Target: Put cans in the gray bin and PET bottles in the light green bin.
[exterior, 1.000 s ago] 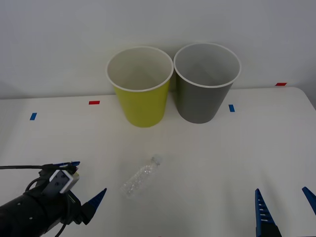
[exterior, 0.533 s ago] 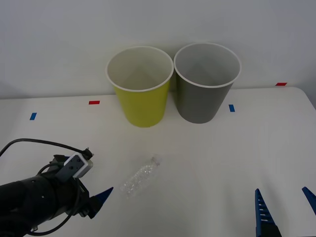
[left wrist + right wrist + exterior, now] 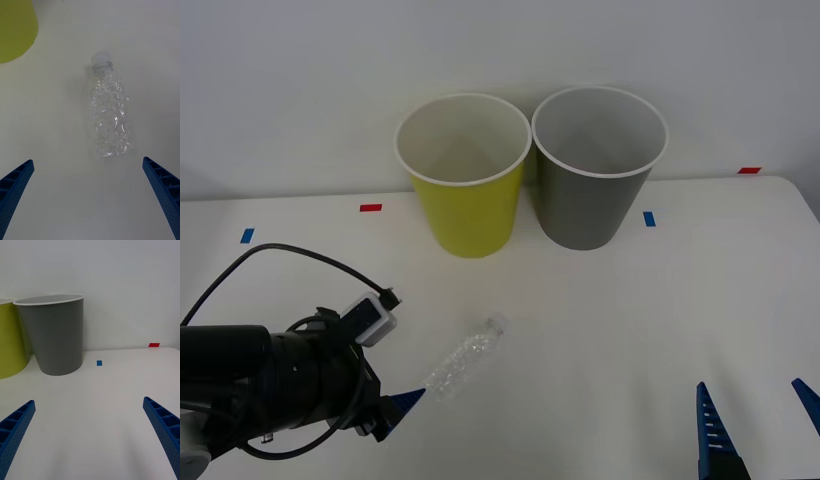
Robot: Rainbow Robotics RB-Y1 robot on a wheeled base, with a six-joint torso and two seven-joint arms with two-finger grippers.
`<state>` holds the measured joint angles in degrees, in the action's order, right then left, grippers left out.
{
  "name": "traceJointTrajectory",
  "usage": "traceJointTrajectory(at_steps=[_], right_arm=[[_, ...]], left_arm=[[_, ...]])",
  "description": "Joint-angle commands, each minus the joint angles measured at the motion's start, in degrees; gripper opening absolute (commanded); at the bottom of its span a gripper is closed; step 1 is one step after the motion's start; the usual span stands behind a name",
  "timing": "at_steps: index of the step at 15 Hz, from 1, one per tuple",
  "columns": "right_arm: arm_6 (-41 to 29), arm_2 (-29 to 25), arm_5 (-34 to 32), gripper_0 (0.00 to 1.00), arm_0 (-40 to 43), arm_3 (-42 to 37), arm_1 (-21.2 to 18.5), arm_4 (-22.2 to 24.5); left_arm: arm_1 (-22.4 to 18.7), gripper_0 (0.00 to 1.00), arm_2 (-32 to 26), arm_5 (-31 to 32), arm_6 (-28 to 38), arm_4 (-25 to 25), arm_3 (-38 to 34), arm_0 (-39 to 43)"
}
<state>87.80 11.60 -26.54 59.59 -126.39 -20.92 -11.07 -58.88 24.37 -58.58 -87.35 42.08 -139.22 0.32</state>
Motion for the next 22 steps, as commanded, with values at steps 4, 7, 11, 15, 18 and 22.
traceJointTrajectory(at_steps=[4, 7, 11, 15, 18, 22], right_arm=[[0.0, 0.0, 0.0, 1.00, 0.0, 0.0, 0.0, 0.0], [0.0, 0.0, 0.0, 1.00, 0.0, 0.0, 0.0, 0.0], [0.0, 0.0, 0.0, 1.00, 0.0, 0.0, 0.0, 0.0], [0.0, 0.0, 0.0, 1.00, 0.0, 0.0, 0.0, 0.0], [0.0, 0.0, 0.0, 1.00, 0.0, 0.0, 0.0, 0.0], [0.0, 0.0, 0.0, 1.00, 0.0, 0.0, 0.0, 0.0]], left_arm=[[-0.8, 1.00, 8.8, -4.0, 11.2, -3.1, 1.7, -10.4], [-0.7, 1.00, 11.9, -3.5, 11.8, -3.2, 3.8, -14.4], [1.1, 1.00, 12.7, -3.6, 12.8, -3.5, 5.1, -15.6], [2.0, 1.00, 12.7, -3.5, 13.9, -3.9, 4.9, -15.7], [3.1, 1.00, 12.7, -3.6, 14.9, -3.6, 4.9, -15.9], [6.1, 1.00, 12.7, -9.4, 15.6, -4.4, 4.9, -17.5]])
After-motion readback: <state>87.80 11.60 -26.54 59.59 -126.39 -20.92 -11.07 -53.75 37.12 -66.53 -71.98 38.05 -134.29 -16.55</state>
